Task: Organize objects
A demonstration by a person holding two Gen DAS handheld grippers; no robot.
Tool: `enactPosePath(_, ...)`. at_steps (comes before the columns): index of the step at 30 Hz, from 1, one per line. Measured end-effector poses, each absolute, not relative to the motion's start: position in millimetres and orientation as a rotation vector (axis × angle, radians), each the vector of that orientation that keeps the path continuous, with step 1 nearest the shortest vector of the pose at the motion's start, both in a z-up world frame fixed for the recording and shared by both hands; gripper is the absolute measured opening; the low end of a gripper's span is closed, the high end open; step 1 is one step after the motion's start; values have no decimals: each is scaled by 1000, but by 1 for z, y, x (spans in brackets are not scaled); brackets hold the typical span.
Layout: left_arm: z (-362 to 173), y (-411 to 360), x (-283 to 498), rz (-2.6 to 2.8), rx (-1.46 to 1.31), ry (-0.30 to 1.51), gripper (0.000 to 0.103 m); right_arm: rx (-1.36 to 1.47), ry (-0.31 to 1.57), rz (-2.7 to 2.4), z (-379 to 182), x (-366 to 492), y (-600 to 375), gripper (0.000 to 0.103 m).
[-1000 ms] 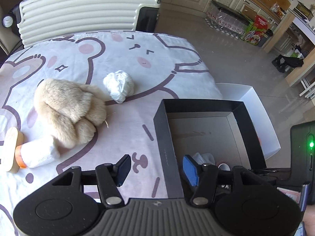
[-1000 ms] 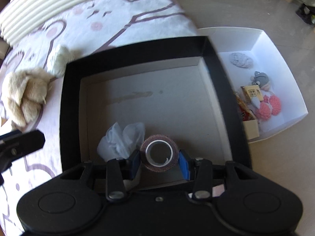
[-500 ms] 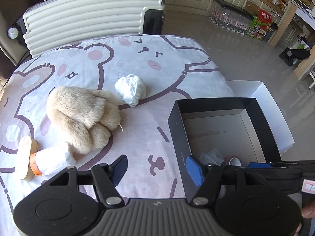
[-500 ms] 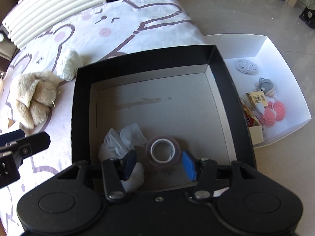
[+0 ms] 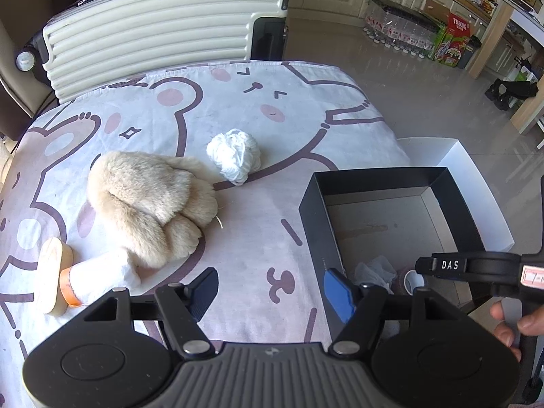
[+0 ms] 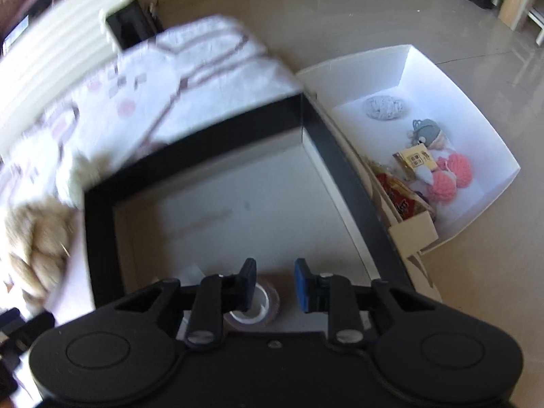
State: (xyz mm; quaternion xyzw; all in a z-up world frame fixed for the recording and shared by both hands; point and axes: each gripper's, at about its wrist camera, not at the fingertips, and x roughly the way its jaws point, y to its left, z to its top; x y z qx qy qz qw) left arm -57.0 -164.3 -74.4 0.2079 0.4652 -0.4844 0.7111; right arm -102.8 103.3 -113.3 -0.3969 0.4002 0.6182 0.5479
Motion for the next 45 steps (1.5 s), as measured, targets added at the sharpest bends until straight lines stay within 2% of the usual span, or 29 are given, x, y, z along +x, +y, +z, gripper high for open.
enactPosePath(2,-76,-165,-58,-1073,476,1029,69,-975,904,1489,-112,-108,100,26)
enactPosePath(6,-78,-166,-62,-1082,500,1025,69,-1079,996,1518,-120,-115,97,25)
enactPosePath(8,-77,-165,-64,-1093,512,1014,69,-1132,980,1542,-123,-120,93,24)
enactPosePath(10,-76,-164,-66,-1098,517,1006,69,-1107,961,1546,-117,-118,93,24)
enactPosePath(14,-75,-163,-66,-1111,524,1004,69,-971,1058,1538,-102,-102,96,25)
enactPosePath(20,-77,-164,-65,-1117,535,1005,69,-884,995,1448,-94,-94,102,23)
enactPosePath(22,-79,-165,-65,-1119,544,1004,69,-902,990,1421,-101,-92,105,20)
enactPosePath(33,-84,-170,-71,-1225,638,980,69,-1091,1019,1495,-120,-109,100,20)
enactPosePath(45,-70,-163,-79,-1240,631,944,69,-923,957,1489,-67,-83,81,27)
